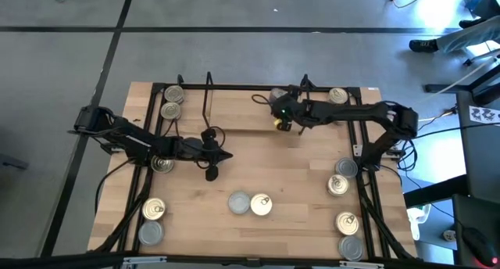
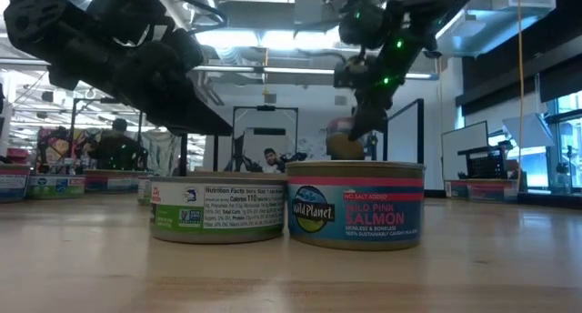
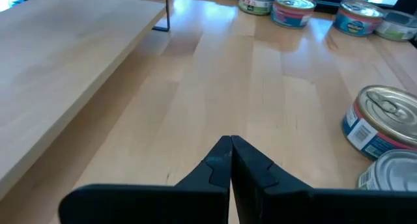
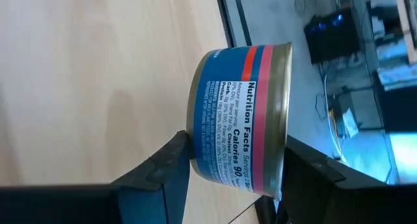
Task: Stack canned seafood by type on shelf
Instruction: Put the blue pink tuna can on the shelf
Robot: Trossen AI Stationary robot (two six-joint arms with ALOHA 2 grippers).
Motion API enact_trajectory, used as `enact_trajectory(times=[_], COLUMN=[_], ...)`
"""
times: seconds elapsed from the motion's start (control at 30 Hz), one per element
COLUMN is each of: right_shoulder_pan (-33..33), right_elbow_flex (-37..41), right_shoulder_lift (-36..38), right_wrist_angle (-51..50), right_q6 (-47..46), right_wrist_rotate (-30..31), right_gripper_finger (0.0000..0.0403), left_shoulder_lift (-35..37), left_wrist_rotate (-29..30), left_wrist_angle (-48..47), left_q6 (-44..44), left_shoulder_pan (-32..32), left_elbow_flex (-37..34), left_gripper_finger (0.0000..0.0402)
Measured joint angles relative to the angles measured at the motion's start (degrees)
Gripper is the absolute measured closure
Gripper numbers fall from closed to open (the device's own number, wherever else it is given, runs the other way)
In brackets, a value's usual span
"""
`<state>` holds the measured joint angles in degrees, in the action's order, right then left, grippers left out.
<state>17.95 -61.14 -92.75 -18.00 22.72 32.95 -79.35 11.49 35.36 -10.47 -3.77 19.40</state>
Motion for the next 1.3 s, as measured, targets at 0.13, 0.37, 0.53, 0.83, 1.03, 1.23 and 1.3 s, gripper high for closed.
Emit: enact_trajectory(times=[0.13,0.37,0.53,0.83,1.03,1.23,1.3], right_shoulder_pan=[1.99,3.63,3.61,3.94,3.92,3.81,3.81], right_elbow_flex=[0.0,0.0,-0.1,-0.11,-0.11,-0.65,-1.39], right_shoulder_lift=[-2.39,-5.07,-6.42,-6.87,-6.87,-6.85,-6.85], right_wrist_angle=[0.18,-0.48,-0.5,-2.41,-2.53,-4.34,-5.3], right_q6=[0.01,0.2,0.18,1.08,1.27,1.88,1.62], right_wrist_rotate=[1.07,2.56,3.75,6.99,6.48,2.48,0.8], right_gripper_finger=[0.0218,0.0218,0.0218,0.0182,0.0165,0.0162,0.0159], left_shoulder_lift=[0.02,0.02,0.02,0.02,0.02,0.02,0.02], left_wrist_rotate=[0.06,0.39,0.37,0.37,0.35,-0.16,-0.42], left_wrist_angle=[0.01,-0.01,0.01,-0.01,-0.01,-0.29,-0.29], left_q6=[0.58,2.25,3.39,3.62,3.64,3.11,3.09], left_shoulder_pan=[0.0,0.0,0.0,0.0,0.0,0.0,0.0], left_elbow_flex=[0.0,0.0,0.0,0.0,0.0,0.0,-0.02], left_gripper_finger=[0.04,0.04,0.04,0.04,0.04,0.04,0.04])
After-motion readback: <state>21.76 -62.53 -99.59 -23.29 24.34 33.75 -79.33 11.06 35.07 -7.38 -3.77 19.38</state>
